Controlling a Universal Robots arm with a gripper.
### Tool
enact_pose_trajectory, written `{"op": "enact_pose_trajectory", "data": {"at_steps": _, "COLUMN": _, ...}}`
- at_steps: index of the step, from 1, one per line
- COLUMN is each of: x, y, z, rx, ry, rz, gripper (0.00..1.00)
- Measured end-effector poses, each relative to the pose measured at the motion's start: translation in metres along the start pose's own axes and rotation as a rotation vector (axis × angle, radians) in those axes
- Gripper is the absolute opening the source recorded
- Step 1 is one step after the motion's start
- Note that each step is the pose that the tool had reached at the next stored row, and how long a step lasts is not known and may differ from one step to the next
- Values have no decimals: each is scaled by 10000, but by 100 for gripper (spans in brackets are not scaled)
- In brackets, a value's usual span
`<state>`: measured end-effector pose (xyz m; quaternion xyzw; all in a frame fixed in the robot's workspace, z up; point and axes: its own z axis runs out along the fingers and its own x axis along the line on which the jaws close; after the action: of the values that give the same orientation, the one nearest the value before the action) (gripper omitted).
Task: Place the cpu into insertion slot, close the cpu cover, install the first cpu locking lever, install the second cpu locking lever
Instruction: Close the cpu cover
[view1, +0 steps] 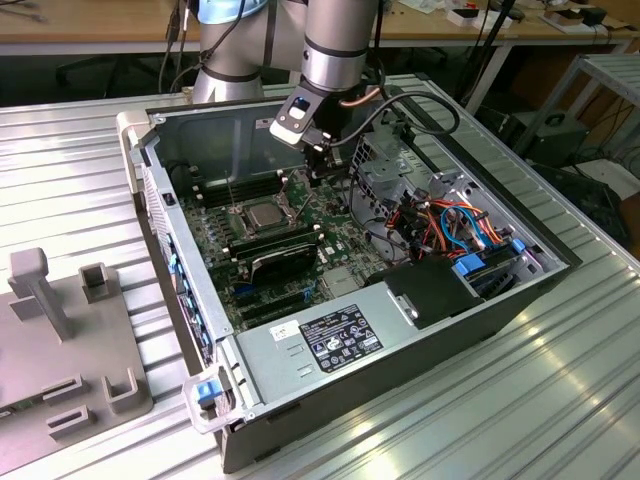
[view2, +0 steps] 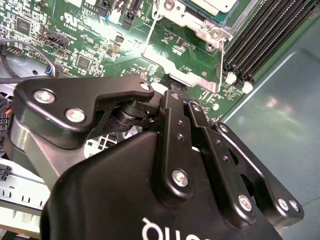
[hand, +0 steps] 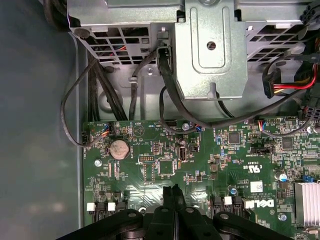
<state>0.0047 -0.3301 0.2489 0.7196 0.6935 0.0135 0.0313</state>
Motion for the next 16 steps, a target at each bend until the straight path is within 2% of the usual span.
{"op": "enact_pose_trajectory", "data": {"at_steps": 16, "x": -2, "y": -53, "z": -3, "rx": 0, "ry": 0, "rz": 1, "gripper": 11}}
